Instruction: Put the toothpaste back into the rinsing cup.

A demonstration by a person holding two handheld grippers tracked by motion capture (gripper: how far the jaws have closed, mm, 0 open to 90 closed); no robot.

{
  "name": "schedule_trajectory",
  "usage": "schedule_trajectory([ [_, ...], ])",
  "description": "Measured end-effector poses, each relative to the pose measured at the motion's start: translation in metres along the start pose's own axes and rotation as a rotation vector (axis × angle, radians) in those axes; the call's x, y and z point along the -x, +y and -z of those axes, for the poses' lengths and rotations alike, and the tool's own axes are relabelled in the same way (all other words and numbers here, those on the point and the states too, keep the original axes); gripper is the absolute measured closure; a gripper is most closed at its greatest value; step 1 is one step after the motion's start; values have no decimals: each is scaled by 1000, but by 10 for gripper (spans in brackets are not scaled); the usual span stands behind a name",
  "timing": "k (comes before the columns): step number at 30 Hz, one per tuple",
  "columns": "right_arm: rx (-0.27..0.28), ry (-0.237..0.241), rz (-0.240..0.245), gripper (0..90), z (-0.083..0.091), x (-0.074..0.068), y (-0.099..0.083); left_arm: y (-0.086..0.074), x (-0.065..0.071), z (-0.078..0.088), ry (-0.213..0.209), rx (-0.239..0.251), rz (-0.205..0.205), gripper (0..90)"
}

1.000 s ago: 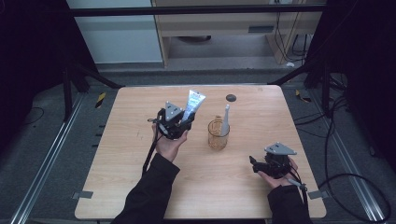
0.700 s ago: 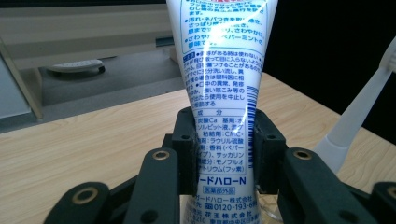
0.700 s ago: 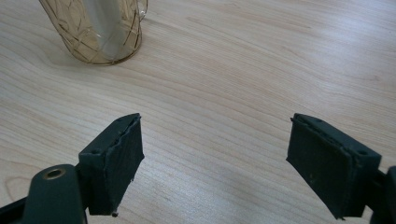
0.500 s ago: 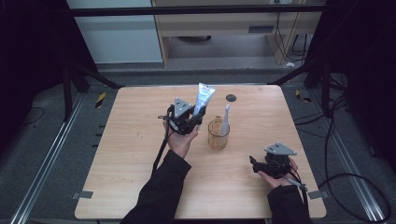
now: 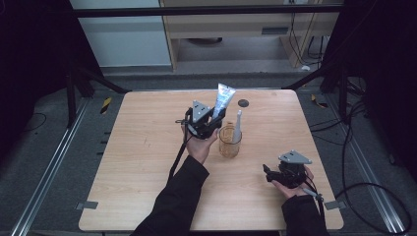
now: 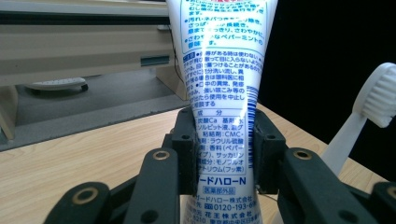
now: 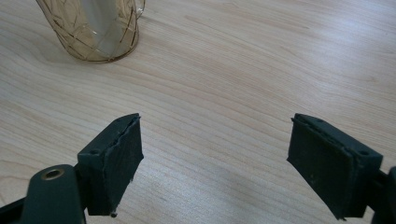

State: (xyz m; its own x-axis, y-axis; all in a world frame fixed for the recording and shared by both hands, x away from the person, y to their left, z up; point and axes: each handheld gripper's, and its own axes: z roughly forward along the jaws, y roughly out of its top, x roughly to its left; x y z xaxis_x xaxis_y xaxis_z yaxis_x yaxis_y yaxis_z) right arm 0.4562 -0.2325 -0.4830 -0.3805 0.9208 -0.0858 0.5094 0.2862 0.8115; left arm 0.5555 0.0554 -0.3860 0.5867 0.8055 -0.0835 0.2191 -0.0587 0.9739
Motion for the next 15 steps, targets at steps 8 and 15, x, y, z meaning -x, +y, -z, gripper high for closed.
schedule_trajectory([
  [8,2,-2,3,176,0,0,0,-5,4,-9,-18,-10,4,673],
  [15,4,0,4,176,0,0,0,-8,7,-16,-31,-13,9,673],
])
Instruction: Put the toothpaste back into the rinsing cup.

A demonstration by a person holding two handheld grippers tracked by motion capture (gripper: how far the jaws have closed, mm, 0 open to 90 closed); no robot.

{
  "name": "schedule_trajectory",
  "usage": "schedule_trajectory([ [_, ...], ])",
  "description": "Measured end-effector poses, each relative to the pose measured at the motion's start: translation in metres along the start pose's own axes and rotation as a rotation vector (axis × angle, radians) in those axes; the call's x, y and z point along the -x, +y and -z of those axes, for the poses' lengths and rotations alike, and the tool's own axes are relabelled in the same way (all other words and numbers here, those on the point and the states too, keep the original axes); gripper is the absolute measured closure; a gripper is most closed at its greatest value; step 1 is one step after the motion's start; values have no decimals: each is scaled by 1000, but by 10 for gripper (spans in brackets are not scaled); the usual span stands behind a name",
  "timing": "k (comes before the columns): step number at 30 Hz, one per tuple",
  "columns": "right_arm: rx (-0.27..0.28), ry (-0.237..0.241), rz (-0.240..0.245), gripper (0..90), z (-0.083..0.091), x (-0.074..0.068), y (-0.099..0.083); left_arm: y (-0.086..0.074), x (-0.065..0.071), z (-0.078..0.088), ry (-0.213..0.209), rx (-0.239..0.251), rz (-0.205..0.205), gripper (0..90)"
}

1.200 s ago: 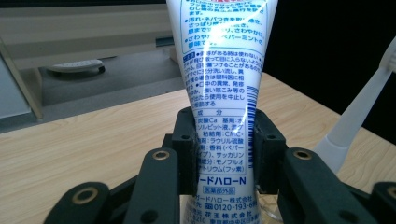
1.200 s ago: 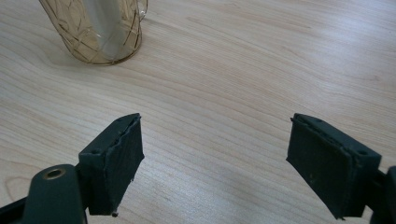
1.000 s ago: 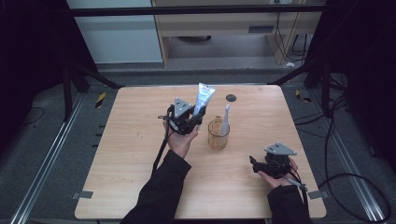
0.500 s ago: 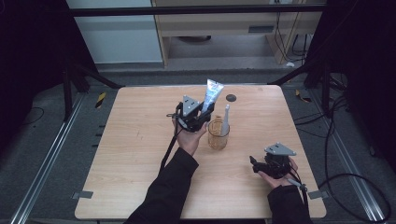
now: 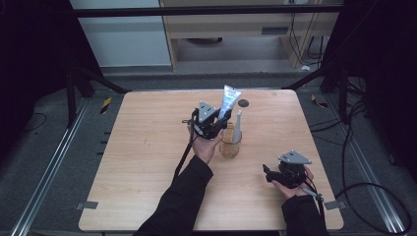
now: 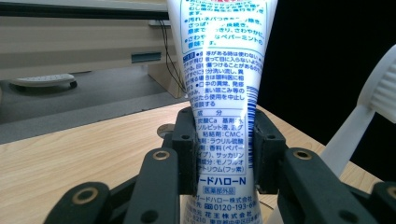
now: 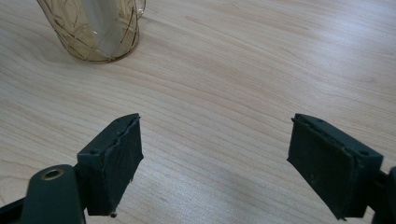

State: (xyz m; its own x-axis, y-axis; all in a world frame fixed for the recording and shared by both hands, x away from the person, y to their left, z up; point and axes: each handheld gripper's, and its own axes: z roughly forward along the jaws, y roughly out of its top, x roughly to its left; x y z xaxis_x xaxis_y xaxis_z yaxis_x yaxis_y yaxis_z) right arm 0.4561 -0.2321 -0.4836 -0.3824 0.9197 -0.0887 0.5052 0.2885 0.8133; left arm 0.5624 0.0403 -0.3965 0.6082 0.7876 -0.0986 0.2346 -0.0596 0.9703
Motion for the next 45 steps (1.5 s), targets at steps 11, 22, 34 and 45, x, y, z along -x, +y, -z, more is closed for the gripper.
schedule_trajectory([
  [11,0,6,4,178,-1,-2,0,-7,7,-11,-5,1,-4,672],
  [22,1,6,9,180,-1,-1,0,-14,10,-15,-14,20,0,672],
  [34,-3,3,13,182,-2,-2,0,-29,10,-17,-21,18,-4,670],
  [45,-6,3,18,182,-2,-2,-1,-39,12,-17,-26,12,-11,664],
])
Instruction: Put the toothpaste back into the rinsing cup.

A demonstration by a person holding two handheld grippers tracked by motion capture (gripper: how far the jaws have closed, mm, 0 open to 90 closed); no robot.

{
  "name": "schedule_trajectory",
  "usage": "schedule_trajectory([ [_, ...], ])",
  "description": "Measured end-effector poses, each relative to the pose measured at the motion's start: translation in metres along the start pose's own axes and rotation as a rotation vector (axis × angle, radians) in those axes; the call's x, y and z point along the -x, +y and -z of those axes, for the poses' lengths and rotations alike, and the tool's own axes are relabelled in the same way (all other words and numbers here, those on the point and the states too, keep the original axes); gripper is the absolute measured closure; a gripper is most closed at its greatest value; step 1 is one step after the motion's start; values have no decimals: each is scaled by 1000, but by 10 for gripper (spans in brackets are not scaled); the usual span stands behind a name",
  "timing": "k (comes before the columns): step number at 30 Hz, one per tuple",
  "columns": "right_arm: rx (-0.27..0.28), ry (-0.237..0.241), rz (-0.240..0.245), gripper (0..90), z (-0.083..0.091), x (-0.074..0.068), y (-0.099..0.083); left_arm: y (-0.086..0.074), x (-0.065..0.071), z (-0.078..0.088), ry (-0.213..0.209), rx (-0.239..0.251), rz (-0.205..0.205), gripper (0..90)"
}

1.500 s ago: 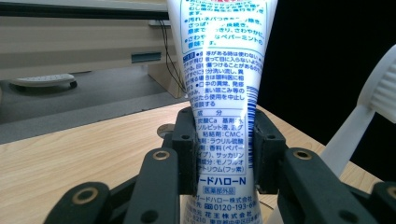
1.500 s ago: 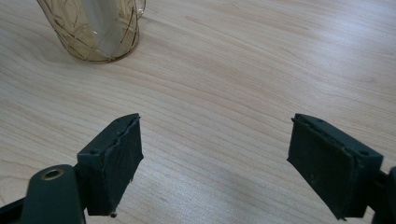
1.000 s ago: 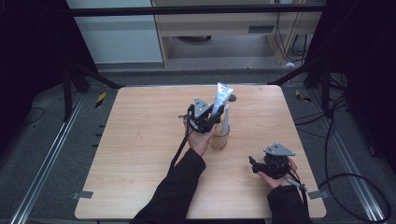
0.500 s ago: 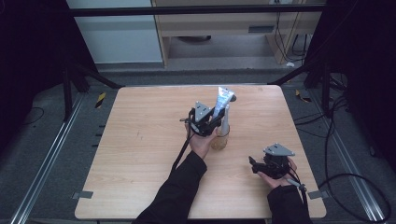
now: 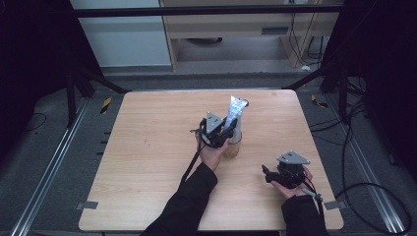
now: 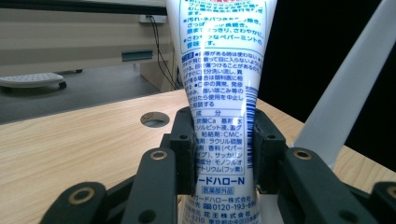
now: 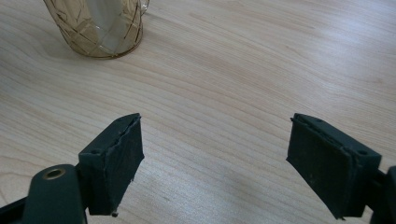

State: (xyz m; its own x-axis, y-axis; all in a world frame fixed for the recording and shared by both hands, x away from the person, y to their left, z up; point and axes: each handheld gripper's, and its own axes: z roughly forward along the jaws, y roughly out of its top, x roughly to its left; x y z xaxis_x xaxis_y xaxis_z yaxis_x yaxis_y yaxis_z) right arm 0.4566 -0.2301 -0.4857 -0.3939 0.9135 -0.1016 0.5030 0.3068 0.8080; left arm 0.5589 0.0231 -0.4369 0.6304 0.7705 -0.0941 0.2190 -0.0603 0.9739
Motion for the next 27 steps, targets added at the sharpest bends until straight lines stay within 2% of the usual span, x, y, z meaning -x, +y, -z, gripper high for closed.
schedule_trajectory([
  [6,1,1,0,181,0,0,0,-4,0,-1,5,-33,-11,655],
  [15,-2,2,-1,181,0,-1,0,-6,-2,0,-5,-90,-6,629],
  [21,-4,4,-2,181,1,-1,0,-1,-5,6,-14,-116,-29,590],
  [27,-6,2,2,181,0,-1,0,-2,-7,13,-8,-172,-68,545],
])
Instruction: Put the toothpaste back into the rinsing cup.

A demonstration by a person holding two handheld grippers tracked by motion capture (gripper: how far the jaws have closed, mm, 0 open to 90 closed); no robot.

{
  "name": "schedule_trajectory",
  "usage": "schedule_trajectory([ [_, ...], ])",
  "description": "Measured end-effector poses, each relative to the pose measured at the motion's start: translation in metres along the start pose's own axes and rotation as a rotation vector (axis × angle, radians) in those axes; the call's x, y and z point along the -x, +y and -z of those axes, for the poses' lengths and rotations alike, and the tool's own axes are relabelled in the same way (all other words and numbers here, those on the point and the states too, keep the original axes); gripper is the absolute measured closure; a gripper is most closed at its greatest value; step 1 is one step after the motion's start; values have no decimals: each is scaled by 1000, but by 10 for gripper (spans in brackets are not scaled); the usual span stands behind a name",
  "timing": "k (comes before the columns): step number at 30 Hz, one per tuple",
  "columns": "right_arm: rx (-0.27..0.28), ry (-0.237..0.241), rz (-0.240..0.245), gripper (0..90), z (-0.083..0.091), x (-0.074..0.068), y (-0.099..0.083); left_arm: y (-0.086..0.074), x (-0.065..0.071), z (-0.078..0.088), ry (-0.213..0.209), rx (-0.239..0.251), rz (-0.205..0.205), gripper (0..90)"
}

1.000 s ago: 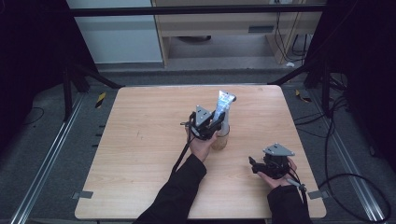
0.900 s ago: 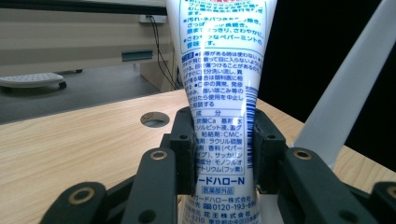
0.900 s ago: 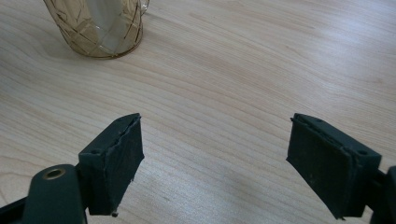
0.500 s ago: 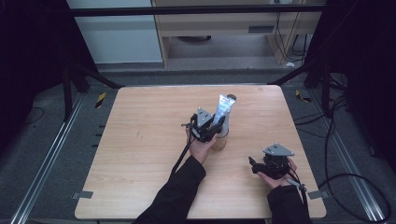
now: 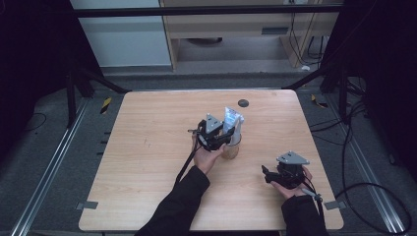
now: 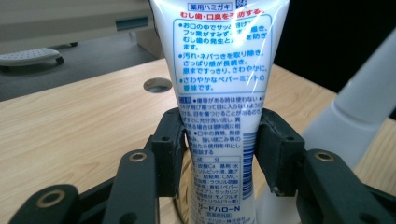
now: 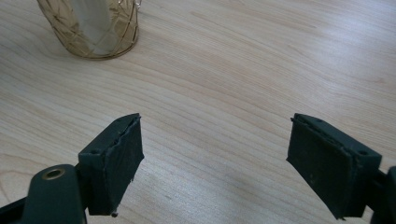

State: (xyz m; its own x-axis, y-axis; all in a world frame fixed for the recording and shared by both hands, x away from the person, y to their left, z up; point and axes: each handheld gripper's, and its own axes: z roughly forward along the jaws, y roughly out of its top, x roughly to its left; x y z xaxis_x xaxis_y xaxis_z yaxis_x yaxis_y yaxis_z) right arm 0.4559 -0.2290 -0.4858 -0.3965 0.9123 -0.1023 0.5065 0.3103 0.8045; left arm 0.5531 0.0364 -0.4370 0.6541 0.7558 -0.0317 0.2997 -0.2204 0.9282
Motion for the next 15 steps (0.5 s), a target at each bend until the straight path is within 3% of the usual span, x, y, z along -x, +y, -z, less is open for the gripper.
schedule_trajectory([
  [8,-1,2,-4,181,0,-1,0,-5,1,5,-16,-22,-36,490],
  [10,-1,1,-3,180,1,-1,0,-5,2,9,-13,-5,-33,446],
  [12,0,1,0,181,0,0,0,-2,0,18,-18,42,-30,522],
  [15,-2,-1,-1,180,0,-1,0,4,-3,30,-15,46,-42,493],
])
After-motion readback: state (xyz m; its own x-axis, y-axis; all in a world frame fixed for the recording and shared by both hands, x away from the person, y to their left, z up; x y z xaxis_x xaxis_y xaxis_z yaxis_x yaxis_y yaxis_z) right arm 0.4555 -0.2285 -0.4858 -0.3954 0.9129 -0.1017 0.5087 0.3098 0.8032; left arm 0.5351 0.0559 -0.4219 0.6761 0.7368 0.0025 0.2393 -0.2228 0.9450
